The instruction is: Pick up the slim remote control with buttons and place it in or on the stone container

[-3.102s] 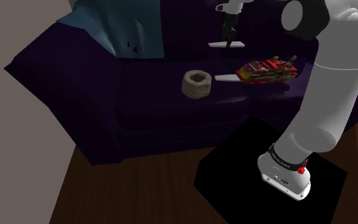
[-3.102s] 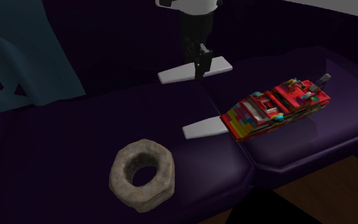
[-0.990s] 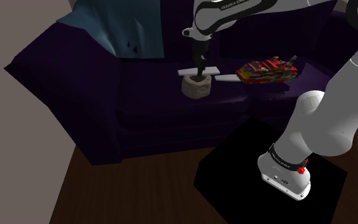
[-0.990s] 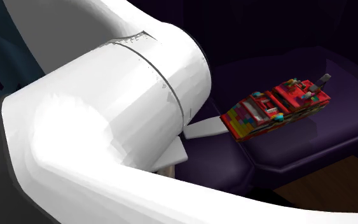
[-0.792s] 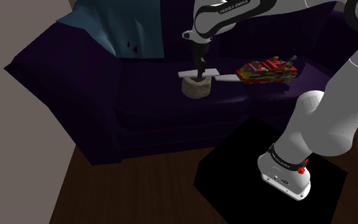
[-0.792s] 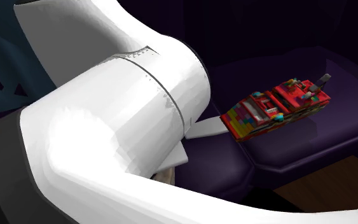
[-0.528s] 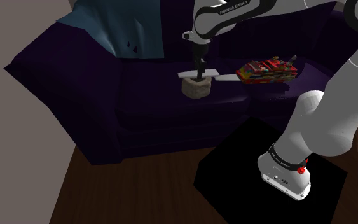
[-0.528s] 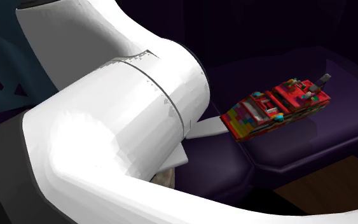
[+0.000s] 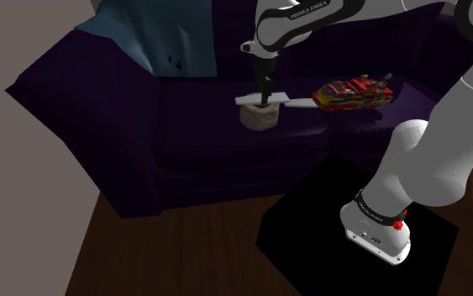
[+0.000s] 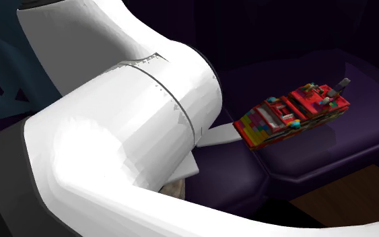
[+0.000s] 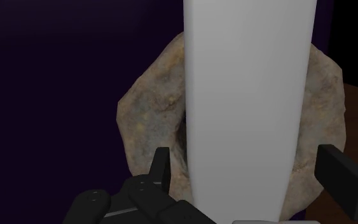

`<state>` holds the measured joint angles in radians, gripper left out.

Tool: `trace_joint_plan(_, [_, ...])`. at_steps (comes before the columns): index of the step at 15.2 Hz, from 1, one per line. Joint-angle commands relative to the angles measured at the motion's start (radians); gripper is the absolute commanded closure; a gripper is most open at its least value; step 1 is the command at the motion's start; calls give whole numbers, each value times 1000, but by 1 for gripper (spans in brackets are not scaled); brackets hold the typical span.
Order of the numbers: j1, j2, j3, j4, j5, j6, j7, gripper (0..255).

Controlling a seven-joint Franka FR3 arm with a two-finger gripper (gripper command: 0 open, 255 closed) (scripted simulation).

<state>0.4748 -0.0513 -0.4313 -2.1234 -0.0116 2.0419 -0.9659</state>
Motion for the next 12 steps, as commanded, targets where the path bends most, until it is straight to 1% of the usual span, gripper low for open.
trace_joint_plan(1, [0, 0, 0, 0, 0, 0, 0, 0])
trace_joint_plan(5, [2, -33, 4, 96, -13, -126, 10, 0])
trace_joint_plan(12, [2, -33, 4, 96, -13, -126, 10, 0])
